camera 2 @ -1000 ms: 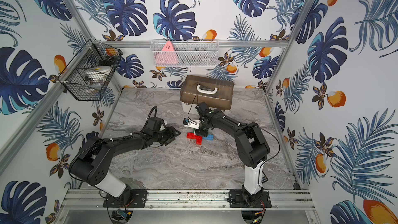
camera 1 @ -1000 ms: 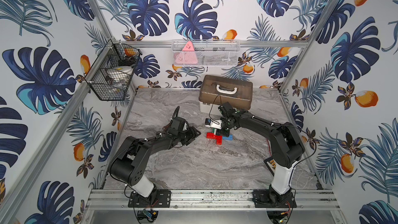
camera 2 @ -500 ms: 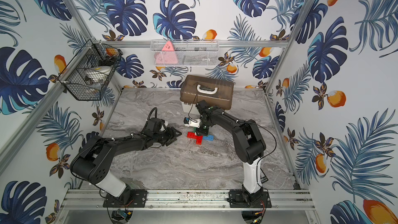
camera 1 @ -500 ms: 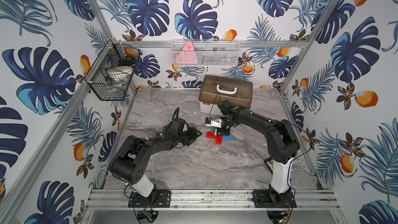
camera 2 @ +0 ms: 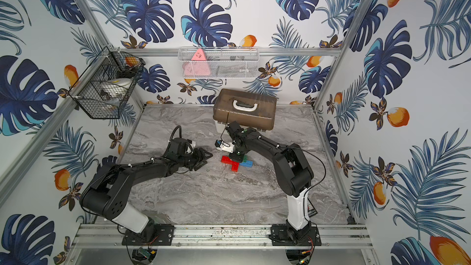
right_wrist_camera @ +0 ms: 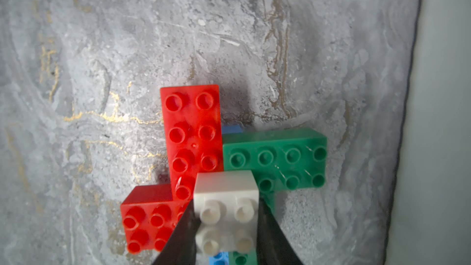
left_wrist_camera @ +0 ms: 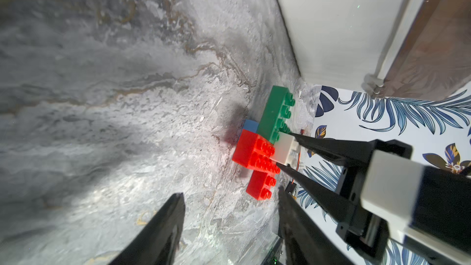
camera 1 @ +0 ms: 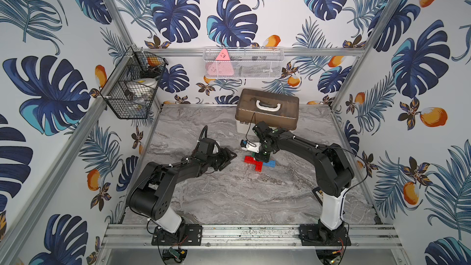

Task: Assemble a small pinwheel with lego
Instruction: Assemble the lego brick with the lego brick, then reset both arms

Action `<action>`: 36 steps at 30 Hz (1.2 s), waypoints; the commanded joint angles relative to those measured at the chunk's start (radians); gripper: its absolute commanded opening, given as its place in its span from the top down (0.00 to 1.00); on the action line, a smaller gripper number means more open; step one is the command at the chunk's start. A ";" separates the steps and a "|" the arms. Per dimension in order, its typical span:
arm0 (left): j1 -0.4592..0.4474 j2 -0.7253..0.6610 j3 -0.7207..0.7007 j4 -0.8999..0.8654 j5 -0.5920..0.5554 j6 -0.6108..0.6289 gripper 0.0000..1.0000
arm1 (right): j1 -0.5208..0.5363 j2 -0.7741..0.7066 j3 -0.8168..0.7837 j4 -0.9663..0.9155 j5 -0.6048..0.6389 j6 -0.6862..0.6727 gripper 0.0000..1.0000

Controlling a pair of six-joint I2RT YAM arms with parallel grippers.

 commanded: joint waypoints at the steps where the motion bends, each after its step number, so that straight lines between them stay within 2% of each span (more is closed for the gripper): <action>1: 0.007 -0.045 0.015 -0.107 -0.037 0.064 0.35 | 0.031 -0.009 -0.052 -0.135 0.128 0.415 0.95; 3: 0.006 -0.079 0.019 -0.174 -0.065 0.073 0.35 | 0.030 0.008 0.017 -0.265 0.228 0.761 0.92; 5: 0.006 -0.120 0.011 -0.238 -0.106 0.065 0.33 | 0.028 0.006 0.013 -0.315 0.199 0.962 0.90; 8: 0.006 -0.195 -0.011 -0.301 -0.138 0.056 0.30 | 0.020 -0.047 -0.081 -0.250 0.158 1.118 0.84; 10: 0.006 -0.241 -0.012 -0.361 -0.139 0.073 0.30 | -0.003 -0.080 -0.115 -0.223 0.133 1.183 0.84; 15: 0.006 -0.346 -0.020 -0.487 -0.172 0.112 0.29 | -0.007 -0.090 -0.094 -0.221 0.110 1.221 0.83; 21: 0.005 -0.375 -0.016 -0.533 -0.167 0.133 0.19 | 0.005 -0.117 -0.065 -0.223 0.086 1.208 0.60; 22: 0.005 -0.375 -0.009 -0.540 -0.170 0.138 0.16 | 0.014 -0.134 -0.052 -0.226 0.090 1.204 0.51; 23: 0.004 -0.376 0.003 -0.551 -0.180 0.145 0.15 | 0.031 -0.154 -0.035 -0.226 0.103 1.200 0.38; 25: 0.006 -0.375 0.032 -0.569 -0.193 0.168 0.12 | 0.054 -0.183 0.000 -0.221 0.107 1.185 0.25; 26: 0.006 -0.370 0.052 -0.577 -0.189 0.187 0.10 | 0.065 -0.202 0.014 -0.215 0.106 1.177 0.03; 28: 0.006 -0.363 0.105 -0.614 -0.201 0.244 0.05 | 0.085 -0.246 0.026 -0.191 0.111 1.167 0.00; 32: 0.008 -0.368 0.231 -0.701 -0.323 0.396 0.01 | 0.084 -0.397 -0.046 -0.063 0.111 1.121 0.00; 36: 0.012 -0.402 0.289 -0.701 -0.550 0.615 0.01 | 0.058 -0.610 -0.230 0.119 0.295 0.994 0.00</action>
